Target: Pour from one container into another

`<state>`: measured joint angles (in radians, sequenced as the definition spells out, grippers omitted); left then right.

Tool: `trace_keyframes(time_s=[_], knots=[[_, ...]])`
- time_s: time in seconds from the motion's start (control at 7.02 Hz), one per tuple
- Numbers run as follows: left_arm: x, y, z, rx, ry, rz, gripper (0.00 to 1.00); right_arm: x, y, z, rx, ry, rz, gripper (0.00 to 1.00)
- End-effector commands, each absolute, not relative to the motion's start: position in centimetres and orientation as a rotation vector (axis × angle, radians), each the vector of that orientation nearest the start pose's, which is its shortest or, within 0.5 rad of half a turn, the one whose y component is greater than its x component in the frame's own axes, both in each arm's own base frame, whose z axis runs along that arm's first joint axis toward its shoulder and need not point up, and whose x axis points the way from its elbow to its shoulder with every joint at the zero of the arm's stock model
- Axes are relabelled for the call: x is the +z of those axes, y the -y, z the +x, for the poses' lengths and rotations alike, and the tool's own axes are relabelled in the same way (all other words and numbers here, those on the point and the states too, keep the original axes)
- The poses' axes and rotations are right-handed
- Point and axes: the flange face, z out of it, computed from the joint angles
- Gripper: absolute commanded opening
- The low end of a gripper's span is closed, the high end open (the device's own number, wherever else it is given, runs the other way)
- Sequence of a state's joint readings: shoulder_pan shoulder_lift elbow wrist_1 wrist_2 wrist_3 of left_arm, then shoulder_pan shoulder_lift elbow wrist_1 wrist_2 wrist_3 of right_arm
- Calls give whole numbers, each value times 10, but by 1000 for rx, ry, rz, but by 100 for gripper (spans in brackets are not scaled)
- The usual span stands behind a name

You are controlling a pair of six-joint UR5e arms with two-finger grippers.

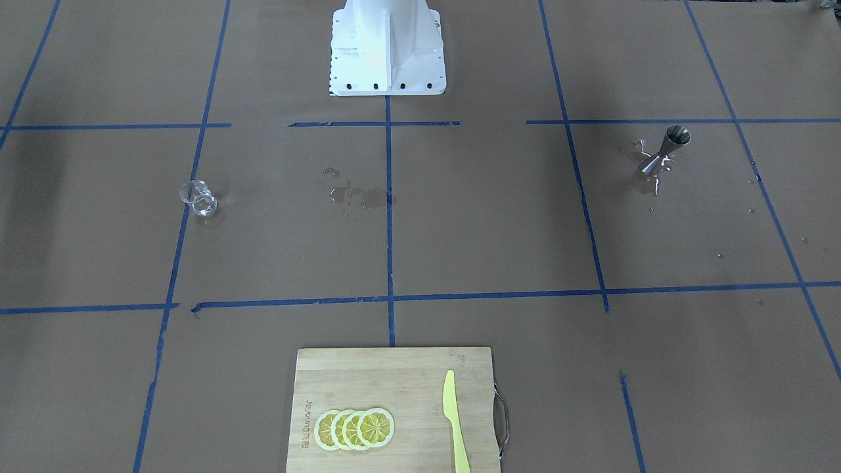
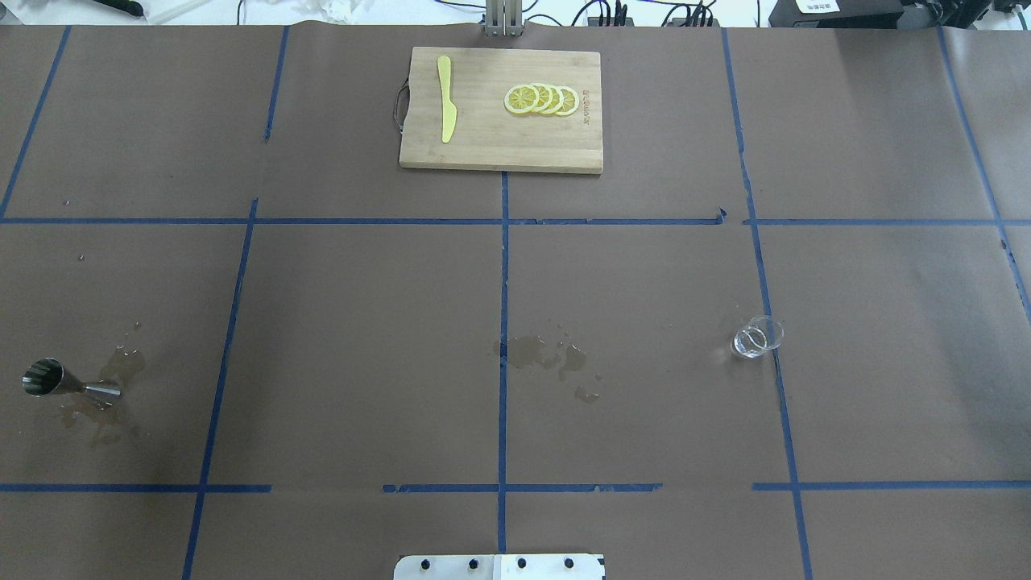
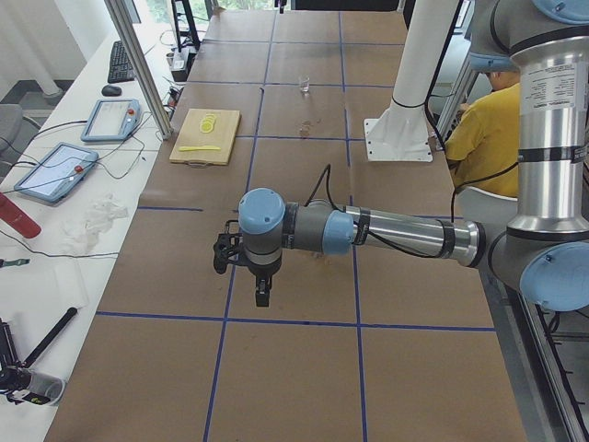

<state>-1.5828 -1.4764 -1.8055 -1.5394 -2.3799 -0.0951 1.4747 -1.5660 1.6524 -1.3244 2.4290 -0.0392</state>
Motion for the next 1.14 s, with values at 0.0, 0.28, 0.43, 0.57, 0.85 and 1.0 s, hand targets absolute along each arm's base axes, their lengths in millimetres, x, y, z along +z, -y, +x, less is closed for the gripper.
trace_keyframes(time_s=[0.0, 0.28, 0.43, 0.57, 0.85, 1.0], knots=[[593, 447, -75, -41, -807, 92, 100, 594, 513, 9, -253, 858, 263, 100], [595, 445, -73, -19, -807, 129, 100, 555, 531, 16, -157, 850, 70, 100], [591, 448, -65, 20, -841, 196, 100, 547, 523, 28, -150, 830, 62, 100], [592, 440, -65, 25, -867, 195, 100, 556, 512, 31, -145, 836, 51, 100], [576, 437, -70, 26, -864, 228, 100, 560, 496, 34, -149, 851, 54, 100], [577, 439, -69, 30, -854, 228, 100, 543, 491, 34, -148, 863, 77, 100]])
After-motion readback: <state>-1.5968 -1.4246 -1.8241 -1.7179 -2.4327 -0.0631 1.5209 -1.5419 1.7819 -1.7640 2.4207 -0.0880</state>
